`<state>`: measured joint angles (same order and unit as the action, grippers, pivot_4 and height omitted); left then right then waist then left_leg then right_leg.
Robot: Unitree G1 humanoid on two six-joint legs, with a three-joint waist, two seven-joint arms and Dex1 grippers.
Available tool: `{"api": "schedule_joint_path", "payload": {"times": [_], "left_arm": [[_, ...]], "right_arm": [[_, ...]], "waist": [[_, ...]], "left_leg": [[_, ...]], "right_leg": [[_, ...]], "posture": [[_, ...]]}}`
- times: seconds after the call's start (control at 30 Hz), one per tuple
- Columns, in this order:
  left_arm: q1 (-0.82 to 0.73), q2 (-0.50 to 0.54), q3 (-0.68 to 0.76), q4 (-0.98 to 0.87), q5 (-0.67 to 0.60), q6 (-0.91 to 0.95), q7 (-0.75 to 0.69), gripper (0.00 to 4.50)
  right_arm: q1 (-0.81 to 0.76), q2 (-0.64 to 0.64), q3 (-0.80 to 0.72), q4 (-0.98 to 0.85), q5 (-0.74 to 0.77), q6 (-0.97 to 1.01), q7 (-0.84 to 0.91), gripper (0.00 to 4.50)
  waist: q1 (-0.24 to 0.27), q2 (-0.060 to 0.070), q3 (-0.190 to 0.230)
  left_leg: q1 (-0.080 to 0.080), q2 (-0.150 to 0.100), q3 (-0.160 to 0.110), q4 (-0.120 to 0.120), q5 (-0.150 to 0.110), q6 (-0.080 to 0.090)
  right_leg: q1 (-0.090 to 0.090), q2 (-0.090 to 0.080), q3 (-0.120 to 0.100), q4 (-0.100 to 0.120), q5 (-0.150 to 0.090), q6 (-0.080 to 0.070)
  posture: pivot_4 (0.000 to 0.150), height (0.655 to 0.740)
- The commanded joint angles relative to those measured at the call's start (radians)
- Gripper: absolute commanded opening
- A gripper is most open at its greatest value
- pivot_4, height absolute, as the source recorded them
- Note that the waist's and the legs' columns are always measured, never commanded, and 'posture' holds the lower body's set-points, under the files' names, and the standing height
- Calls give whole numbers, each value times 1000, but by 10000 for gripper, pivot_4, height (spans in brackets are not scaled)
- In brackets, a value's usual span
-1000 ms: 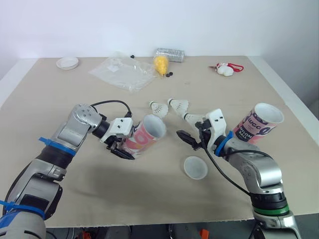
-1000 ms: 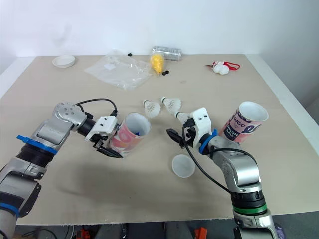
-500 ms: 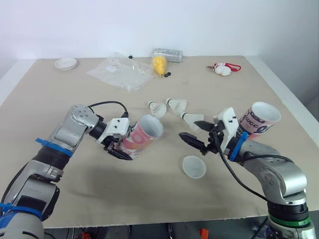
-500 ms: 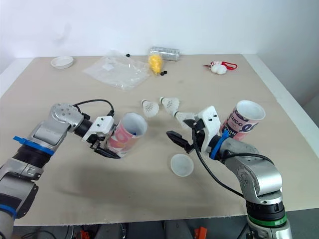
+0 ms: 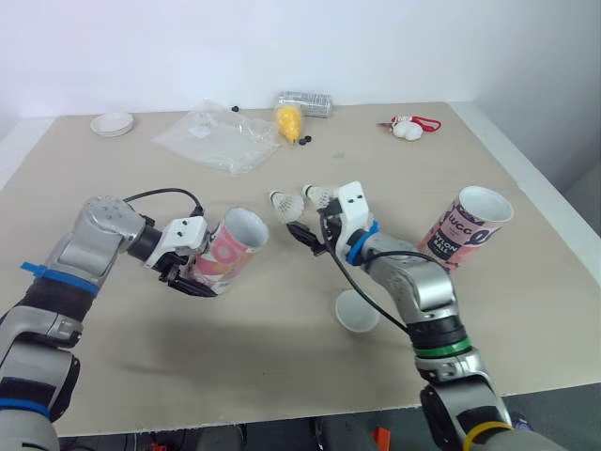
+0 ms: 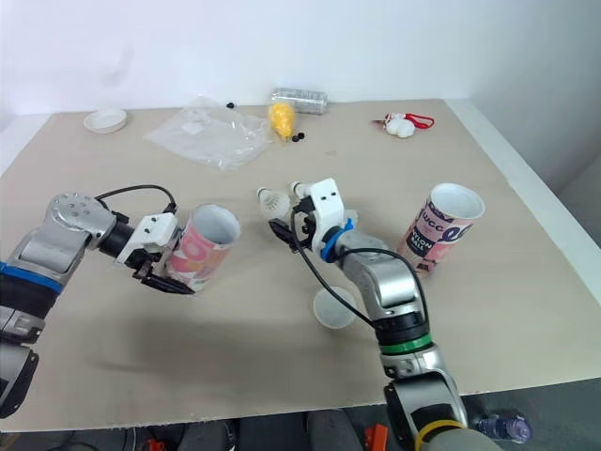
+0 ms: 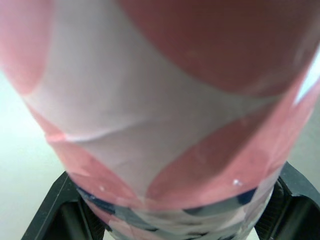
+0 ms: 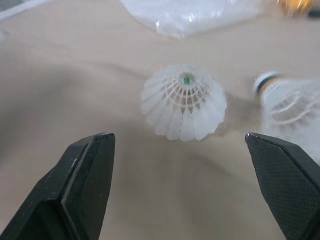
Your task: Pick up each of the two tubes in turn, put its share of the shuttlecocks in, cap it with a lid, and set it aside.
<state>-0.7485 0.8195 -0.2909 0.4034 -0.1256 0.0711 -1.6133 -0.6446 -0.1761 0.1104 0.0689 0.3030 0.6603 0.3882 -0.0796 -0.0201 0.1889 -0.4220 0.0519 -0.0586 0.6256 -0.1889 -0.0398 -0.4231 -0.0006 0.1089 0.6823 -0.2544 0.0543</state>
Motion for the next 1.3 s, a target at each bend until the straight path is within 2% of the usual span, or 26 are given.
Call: {"api": "schedule_joint_path", "payload": {"times": [0.03, 0.37, 0.8, 0.9, 0.97, 1.13, 1.17, 1.3], "left_arm": [[19, 24, 29, 3, 13, -17, 12, 30706], [49, 44, 63, 18, 12, -15, 30, 30706], [61, 40, 82, -12, 7, 17, 43, 30706], [62, 39, 83, -16, 6, 21, 47, 30487], [63, 37, 83, -17, 6, 22, 50, 30487], [62, 30, 84, -13, 7, 20, 56, 30487], [61, 28, 83, -10, 8, 18, 57, 30487], [57, 20, 79, -3, 9, 14, 59, 30487]], "right_arm": [[-67, 55, 0, 41, -12, -54, -6, 45000], [-201, 190, -13, 316, -67, -183, -21, 45000], [-319, 262, -59, 566, -87, -285, -34, 45000], [-336, 268, -60, 592, -92, -302, -30, 36207], [-340, 268, -59, 600, -97, -309, -22, 27507], [-331, 262, -49, 601, -117, -321, -10, 1686], [-329, 261, -49, 599, -120, -320, -8, 268], [-323, 252, -50, 588, -127, -322, 1, 268]], "waist": [[-1, 0, 0], [-10, 0, 0], [-17, 0, 0], [-17, 0, 0], [-17, 0, 0], [-17, 0, 0], [-17, 0, 0], [-17, 0, 0]], "left_leg": [[0, 0, 0, 0, 0, 0], [1, 4, 0, 0, 0, 1], [1, 7, 0, 0, 0, 1], [1, 8, 0, 0, 0, 1], [1, 8, 0, 0, 0, 1], [1, 8, 0, 0, 0, 1], [1, 8, 0, 0, 0, 1], [1, 8, 0, 0, 0, 1]], "right_leg": [[0, 0, 0, 0, 0, 0], [-1, 5, 0, 1, 2, -2], [-1, 8, 0, 1, 3, -3], [-1, 8, 0, 1, 3, -3], [-1, 8, 0, 1, 3, -3], [-1, 8, 0, 1, 3, -3], [-1, 8, 0, 1, 3, -3], [-1, 8, 0, 1, 3, -3]], "posture": [[1500, 7400], [1500, 7400], [1500, 7400], [1500, 7400], [1500, 7400], [1500, 7400], [1500, 7400], [1500, 7400]]}}
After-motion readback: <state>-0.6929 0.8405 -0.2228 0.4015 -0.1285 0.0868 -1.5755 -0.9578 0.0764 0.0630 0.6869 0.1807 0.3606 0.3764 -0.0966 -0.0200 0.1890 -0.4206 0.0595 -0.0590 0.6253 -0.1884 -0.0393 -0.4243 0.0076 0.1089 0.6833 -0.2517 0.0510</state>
